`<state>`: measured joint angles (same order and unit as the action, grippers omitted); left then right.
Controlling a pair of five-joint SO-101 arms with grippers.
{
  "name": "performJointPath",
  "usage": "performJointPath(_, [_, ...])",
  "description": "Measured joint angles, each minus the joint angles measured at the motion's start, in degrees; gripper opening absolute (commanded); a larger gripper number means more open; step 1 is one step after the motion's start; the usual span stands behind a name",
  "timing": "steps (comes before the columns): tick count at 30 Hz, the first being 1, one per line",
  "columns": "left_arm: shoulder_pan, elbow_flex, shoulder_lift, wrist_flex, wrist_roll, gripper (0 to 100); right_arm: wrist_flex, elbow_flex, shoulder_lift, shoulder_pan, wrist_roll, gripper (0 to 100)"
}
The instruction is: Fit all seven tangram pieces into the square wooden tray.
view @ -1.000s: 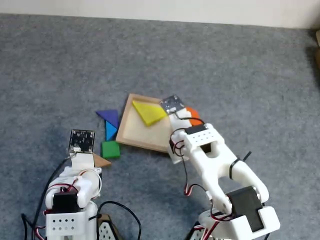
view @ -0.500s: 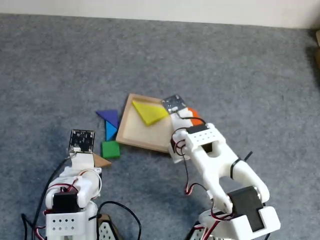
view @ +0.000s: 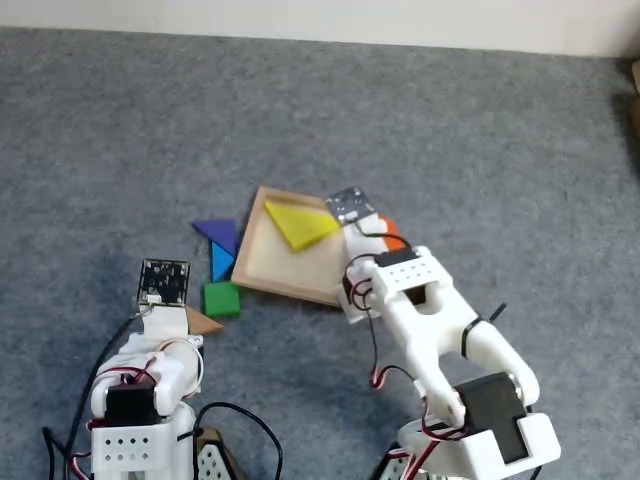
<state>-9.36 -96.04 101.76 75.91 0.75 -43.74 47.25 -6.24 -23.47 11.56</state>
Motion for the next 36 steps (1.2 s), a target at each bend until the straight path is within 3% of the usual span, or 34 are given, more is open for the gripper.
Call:
performJointPath(9, [0.0,0.0,0.0,0.0,0.0,1,0.0,0.0,-0.7,1.9,0.0,22.1])
performJointPath(15, [0.0,0.0,0.0,0.0,0.0,1,-1.4,0.6,-9.0,3.9,0.0,22.1])
performJointPath(23, [0.0,0.0,0.0,0.0,0.0,1,-9.8,0.0,-15.3,3.7,-0.1,22.1])
performJointPath(26, [0.0,0.0,0.0,0.0,0.0,1,-13.2,-2.9,-15.3,0.1,-0.7,22.1])
performJointPath(36, [0.0,0.0,0.0,0.0,0.0,1,-20.0,-18.9,-7.5,-12.0,-14.9,22.1])
